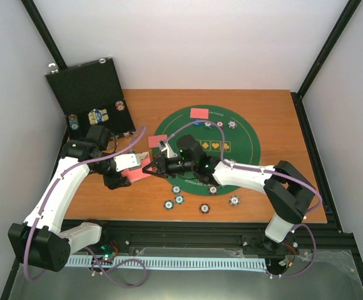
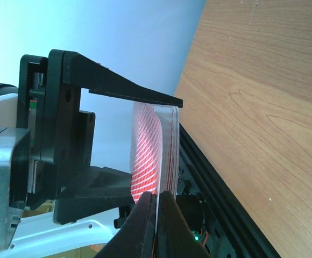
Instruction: Distribute texas hold em gaming equipment
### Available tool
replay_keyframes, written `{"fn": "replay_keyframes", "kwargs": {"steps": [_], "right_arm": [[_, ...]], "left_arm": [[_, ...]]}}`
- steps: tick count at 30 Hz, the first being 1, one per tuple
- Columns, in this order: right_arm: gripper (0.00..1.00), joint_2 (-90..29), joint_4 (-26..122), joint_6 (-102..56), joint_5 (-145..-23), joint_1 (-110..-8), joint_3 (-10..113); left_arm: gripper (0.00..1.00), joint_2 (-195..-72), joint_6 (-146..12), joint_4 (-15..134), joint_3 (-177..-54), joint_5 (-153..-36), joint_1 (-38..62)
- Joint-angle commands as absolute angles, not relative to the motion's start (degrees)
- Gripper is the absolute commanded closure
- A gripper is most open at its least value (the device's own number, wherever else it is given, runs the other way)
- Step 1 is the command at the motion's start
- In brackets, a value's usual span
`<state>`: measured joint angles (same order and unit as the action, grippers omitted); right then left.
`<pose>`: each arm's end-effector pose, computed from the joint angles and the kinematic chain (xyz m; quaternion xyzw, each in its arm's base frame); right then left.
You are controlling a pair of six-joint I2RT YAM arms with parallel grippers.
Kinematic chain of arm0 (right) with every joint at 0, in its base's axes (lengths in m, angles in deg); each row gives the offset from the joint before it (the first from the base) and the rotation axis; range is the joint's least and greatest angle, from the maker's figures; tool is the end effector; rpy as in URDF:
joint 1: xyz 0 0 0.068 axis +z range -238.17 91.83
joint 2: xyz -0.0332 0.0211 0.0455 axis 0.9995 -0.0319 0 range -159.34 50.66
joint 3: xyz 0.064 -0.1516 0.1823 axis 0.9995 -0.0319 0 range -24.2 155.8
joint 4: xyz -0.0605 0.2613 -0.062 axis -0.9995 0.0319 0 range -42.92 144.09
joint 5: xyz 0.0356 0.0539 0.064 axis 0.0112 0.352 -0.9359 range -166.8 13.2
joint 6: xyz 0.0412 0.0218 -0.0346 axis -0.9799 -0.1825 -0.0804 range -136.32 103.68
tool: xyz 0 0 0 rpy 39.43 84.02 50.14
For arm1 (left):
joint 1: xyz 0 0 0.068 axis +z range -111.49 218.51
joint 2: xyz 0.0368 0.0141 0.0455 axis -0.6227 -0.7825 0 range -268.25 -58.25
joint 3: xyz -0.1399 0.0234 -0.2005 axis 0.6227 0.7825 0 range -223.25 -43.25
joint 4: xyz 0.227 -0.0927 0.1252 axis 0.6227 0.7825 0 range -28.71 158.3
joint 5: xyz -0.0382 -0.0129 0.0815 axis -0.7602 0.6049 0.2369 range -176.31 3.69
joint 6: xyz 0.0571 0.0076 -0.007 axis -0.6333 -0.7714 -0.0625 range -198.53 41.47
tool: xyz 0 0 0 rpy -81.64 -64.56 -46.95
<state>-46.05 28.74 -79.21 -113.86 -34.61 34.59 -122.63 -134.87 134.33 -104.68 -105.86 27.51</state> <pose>0.2117 0.3289 0.1994 -0.1196 0.7870 0.6016 0.0671 0.2015 -0.0533 0.2628 0.5596 0.8025 -0.1091 0.1759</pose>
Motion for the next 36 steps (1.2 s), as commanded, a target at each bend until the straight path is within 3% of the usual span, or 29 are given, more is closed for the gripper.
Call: {"fn": "replay_keyframes", "kwargs": {"steps": [1,16,22,36], "right_arm": [[0.97,-42.45,32.59,-77.69,-113.75,-36.68,32.42],[0.97,-17.37,57.03,-64.53,-118.54,-62.09,10.24],[0.97,-17.47,58.68,-61.3,-118.91,-68.27,4.03],[0.97,-21.23,63.33,-56.03,-118.76,-73.4,9.28]], "left_arm": [[0.69,-121.94,-135.84,133.28,-105.39,-106.74,27.26],[0.69,-121.79,-136.3,133.09,-105.04,-106.57,27.26],[0.69,-122.41,-136.04,133.0,-105.28,-106.96,27.25],[0.69,-121.55,-136.37,133.63,-105.25,-106.69,27.26]]}}
